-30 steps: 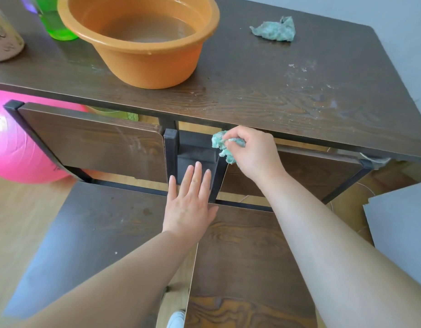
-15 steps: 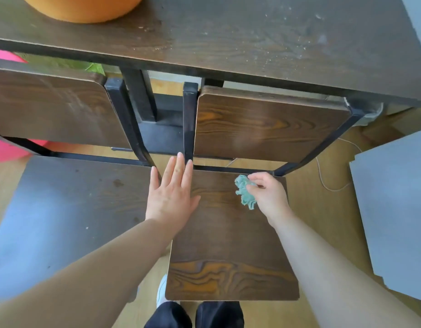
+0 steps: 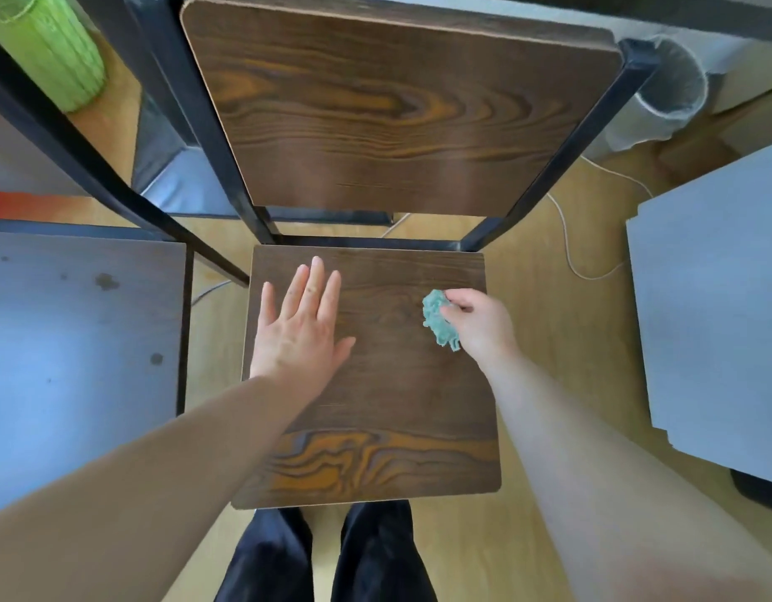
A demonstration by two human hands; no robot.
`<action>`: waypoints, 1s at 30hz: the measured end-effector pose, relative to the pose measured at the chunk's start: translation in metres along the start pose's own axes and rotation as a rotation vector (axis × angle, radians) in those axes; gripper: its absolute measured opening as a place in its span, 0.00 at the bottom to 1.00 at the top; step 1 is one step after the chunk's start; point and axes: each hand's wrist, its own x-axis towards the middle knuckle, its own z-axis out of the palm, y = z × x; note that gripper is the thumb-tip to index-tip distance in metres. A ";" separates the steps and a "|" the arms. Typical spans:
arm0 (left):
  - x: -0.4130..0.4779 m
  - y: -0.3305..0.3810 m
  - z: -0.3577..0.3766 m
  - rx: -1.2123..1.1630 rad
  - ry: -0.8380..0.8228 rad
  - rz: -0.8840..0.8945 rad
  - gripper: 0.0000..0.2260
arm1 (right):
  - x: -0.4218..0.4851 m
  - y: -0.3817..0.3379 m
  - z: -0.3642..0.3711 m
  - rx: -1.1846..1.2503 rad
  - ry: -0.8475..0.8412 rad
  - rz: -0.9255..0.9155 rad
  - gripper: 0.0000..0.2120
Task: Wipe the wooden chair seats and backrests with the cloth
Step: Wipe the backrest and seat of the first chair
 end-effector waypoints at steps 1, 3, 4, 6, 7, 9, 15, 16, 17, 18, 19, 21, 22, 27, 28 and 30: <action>0.001 0.004 0.002 0.001 -0.002 0.002 0.38 | 0.000 0.002 0.000 -0.095 0.018 -0.050 0.11; 0.001 0.009 0.003 0.005 -0.009 0.006 0.37 | 0.000 0.005 0.002 -0.219 0.067 -0.122 0.10; 0.002 0.011 0.004 0.006 -0.016 0.006 0.37 | -0.002 0.005 0.004 -0.233 0.080 -0.136 0.11; 0.003 0.014 0.005 0.007 -0.032 0.002 0.37 | -0.005 0.007 0.008 -0.288 0.107 -0.180 0.12; 0.003 0.015 0.005 0.011 -0.038 -0.001 0.37 | -0.008 0.009 0.010 -0.334 0.121 -0.215 0.12; 0.003 0.017 0.006 0.018 -0.041 -0.007 0.36 | -0.014 0.014 0.014 -0.391 0.129 -0.274 0.15; 0.002 0.022 0.012 0.014 -0.039 -0.024 0.36 | -0.023 0.024 0.025 -0.599 0.156 -0.358 0.24; 0.002 0.022 0.013 0.012 -0.036 -0.024 0.36 | -0.021 0.023 0.025 -0.611 0.158 -0.359 0.24; 0.002 0.022 0.014 0.012 -0.034 -0.026 0.36 | -0.018 0.021 0.024 -0.621 0.155 -0.361 0.23; 0.002 0.021 0.014 0.012 -0.035 -0.029 0.36 | -0.015 0.020 0.023 -0.625 0.149 -0.366 0.22; 0.002 0.020 0.015 0.009 -0.038 -0.034 0.36 | -0.013 0.019 0.022 -0.622 0.144 -0.374 0.22; 0.002 0.019 0.015 -0.001 -0.041 -0.047 0.36 | -0.008 0.016 0.018 -0.610 0.131 -0.400 0.19; 0.001 0.019 0.014 -0.004 -0.042 -0.053 0.36 | -0.005 0.015 0.016 -0.607 0.117 -0.417 0.18; 0.002 0.017 0.014 -0.021 -0.046 -0.076 0.35 | 0.024 -0.005 0.003 -0.611 0.073 -0.493 0.16; 0.003 0.017 0.014 -0.023 -0.043 -0.080 0.35 | 0.034 -0.012 0.000 -0.612 0.074 -0.502 0.16; 0.004 0.016 0.015 -0.029 -0.039 -0.088 0.35 | 0.052 -0.028 -0.004 -0.621 0.067 -0.512 0.16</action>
